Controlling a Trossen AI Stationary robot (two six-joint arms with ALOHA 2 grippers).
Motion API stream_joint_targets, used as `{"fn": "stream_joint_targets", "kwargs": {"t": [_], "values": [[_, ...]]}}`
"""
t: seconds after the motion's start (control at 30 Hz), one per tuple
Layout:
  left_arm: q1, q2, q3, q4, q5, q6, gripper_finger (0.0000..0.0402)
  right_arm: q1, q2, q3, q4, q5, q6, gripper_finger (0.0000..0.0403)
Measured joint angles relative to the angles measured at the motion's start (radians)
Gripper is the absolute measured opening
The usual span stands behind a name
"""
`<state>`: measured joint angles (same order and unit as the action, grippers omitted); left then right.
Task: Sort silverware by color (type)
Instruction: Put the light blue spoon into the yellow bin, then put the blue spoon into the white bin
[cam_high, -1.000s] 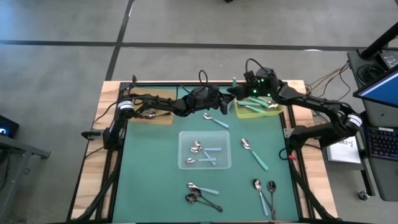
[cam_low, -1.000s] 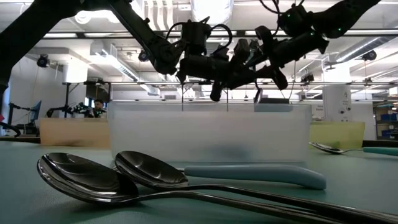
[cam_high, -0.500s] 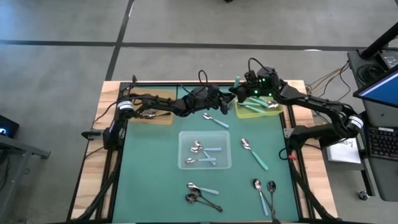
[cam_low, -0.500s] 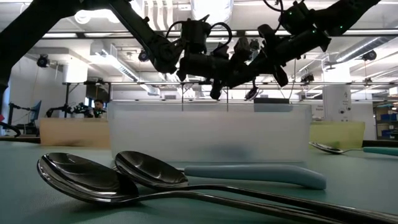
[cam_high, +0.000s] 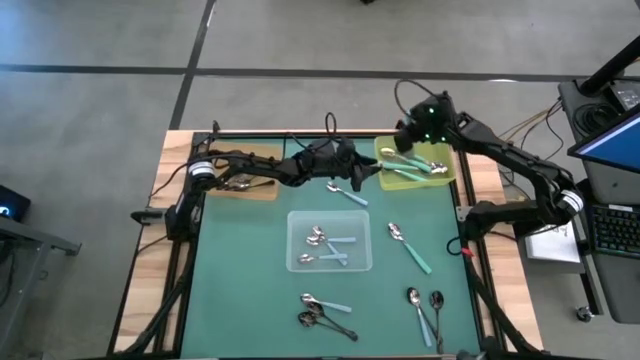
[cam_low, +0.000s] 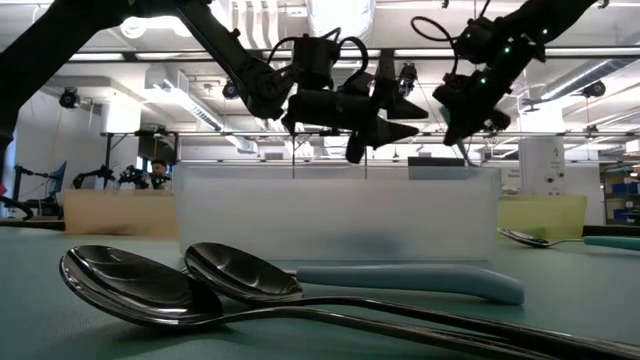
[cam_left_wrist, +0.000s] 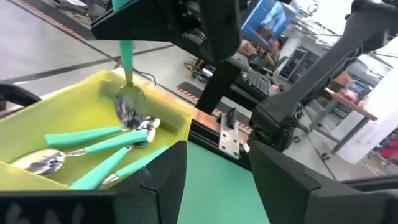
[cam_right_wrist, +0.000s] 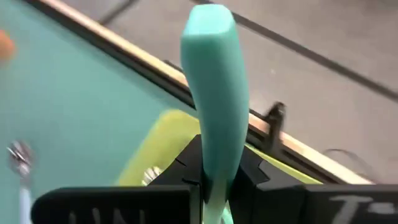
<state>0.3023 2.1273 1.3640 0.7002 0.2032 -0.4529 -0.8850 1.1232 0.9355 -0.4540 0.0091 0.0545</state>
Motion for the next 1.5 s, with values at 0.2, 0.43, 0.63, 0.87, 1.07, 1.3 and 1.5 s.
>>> {"fn": "stream_joint_targets", "kwargs": {"t": [0.2,0.43,0.63,0.87,1.07,1.3,1.5], "values": [[0.000,-0.001,0.000,0.000,0.027,0.010,0.0152,0.004,0.018,-0.005,-0.170,0.139,-0.161,0.0027],[0.019,-0.003,0.000,-0.041,0.446,0.019,0.0139,0.005,0.023,-0.002,-0.256,0.228,-0.161,0.0101],[0.056,-0.003,0.001,-0.301,0.748,0.083,0.0136,0.006,0.017,0.021,-0.295,0.227,-0.152,0.0141],[0.089,-0.005,0.029,-0.677,0.673,0.378,0.0136,0.006,0.015,0.053,-0.360,0.227,-0.134,0.0156],[0.059,-0.005,0.194,-1.140,0.245,0.746,0.0136,0.006,0.016,0.057,-0.342,0.227,-0.133,0.0148],[0.018,-0.003,0.274,-1.248,0.102,0.893,0.0136,0.006,0.016,0.057,-0.341,0.227,-0.133,0.0141],[0.018,0.029,0.277,-1.170,0.093,0.905,0.0136,0.006,0.016,0.057,-0.341,0.227,-0.133,0.0145]]}}
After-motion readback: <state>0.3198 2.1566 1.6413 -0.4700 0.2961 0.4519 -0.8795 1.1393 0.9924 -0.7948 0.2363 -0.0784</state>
